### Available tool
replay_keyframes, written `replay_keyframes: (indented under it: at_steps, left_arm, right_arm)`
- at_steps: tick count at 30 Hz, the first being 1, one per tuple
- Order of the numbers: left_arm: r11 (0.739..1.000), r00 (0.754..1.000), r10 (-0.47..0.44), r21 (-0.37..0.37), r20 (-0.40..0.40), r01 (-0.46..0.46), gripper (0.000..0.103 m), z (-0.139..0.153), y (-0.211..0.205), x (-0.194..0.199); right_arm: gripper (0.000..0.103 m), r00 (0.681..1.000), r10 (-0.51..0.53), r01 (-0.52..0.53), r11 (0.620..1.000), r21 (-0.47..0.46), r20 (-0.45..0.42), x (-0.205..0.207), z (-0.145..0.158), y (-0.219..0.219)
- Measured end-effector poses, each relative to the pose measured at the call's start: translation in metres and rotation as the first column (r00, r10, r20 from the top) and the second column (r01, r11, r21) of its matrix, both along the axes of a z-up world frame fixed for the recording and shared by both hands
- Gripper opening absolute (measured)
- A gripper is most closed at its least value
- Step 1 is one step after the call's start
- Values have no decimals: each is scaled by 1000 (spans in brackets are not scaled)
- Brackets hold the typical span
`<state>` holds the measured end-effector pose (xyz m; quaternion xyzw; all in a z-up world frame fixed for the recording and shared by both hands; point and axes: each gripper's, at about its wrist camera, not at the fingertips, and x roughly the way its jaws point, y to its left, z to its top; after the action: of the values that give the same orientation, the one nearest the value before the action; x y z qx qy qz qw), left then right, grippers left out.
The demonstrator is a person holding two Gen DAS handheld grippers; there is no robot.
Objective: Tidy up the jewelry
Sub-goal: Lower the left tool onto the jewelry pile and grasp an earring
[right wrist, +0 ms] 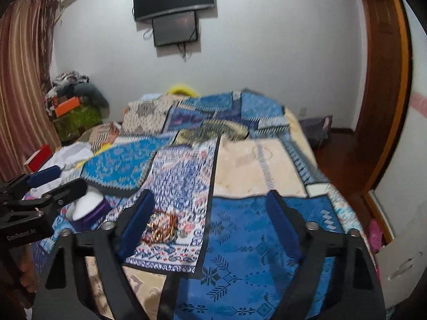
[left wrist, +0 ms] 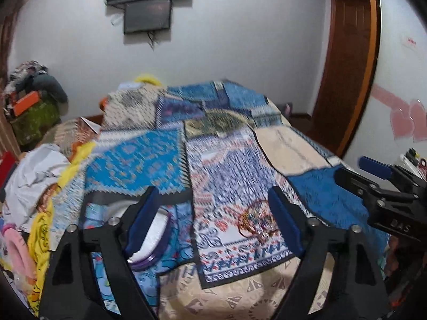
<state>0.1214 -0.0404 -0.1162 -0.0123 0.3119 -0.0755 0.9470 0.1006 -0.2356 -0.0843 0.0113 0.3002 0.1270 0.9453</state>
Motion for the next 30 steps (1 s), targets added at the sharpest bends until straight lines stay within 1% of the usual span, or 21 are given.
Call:
replay_keyframes:
  at_steps: [1, 2, 4, 8, 11, 12, 15, 16, 18, 19, 22, 23, 25, 27, 30]
  left_arm:
    - [1000, 1000, -15, -6, -20, 15, 72, -5, -2, 2]
    - [999, 999, -30, -12, -41, 30, 69, -10, -3, 5]
    - [997, 994, -67, -34, -88, 64, 59, -21, -8, 10]
    - [993, 982, -111, -50, -150, 105, 55, -39, -21, 15]
    - [989, 974, -144, -58, -175, 136, 46, -49, -30, 15]
    - [987, 971, -154, -62, -182, 145, 42, -51, -33, 15]
    - [982, 961, -182, -84, -210, 168, 32, -58, -38, 17]
    - [981, 958, -189, -91, -216, 173, 28, -60, -39, 17]
    - [978, 952, -202, -106, -231, 182, 25, -64, -40, 19]
    - [977, 950, -206, -109, -233, 185, 25, -65, -41, 19]
    - [976, 951, -209, -108, -229, 188, 24, -66, -43, 19]
    - [976, 951, -209, -109, -229, 188, 23, -66, -43, 19]
    - [976, 951, -208, -111, -228, 187, 18, -66, -43, 19]
    - [976, 952, -206, -113, -229, 184, 15, -67, -42, 20]
    - [974, 950, -211, -133, -229, 184, 15, -67, -39, 22]
  right_arm:
    - [67, 1000, 10, -10, 1000, 3, -14, 1, -4, 0]
    - [65, 999, 22, -22, 1000, 6, -32, 3, -8, -1]
    - [57, 997, 40, -39, 999, 15, -60, 6, -15, 0]
    - [52, 993, 62, -59, 998, 37, -105, 12, -28, 0]
    - [52, 988, 81, -73, 995, 66, -131, 13, -34, -3]
    - [50, 987, 83, -74, 995, 69, -135, 14, -35, -2]
    - [41, 984, 91, -81, 994, 73, -151, 16, -39, -4]
    - [39, 982, 98, -87, 993, 77, -159, 16, -41, -4]
    - [37, 980, 106, -94, 993, 78, -167, 17, -43, -3]
    - [34, 979, 111, -99, 992, 77, -171, 16, -44, -2]
    - [29, 974, 132, -121, 990, 68, -186, 18, -48, 2]
    - [28, 972, 137, -128, 990, 62, -191, 18, -49, 4]
    - [26, 968, 147, -139, 989, 50, -203, 21, -52, 8]
    - [23, 964, 154, -149, 988, 40, -217, 25, -55, 11]
    - [23, 960, 164, -162, 986, 30, -227, 30, -59, 16]
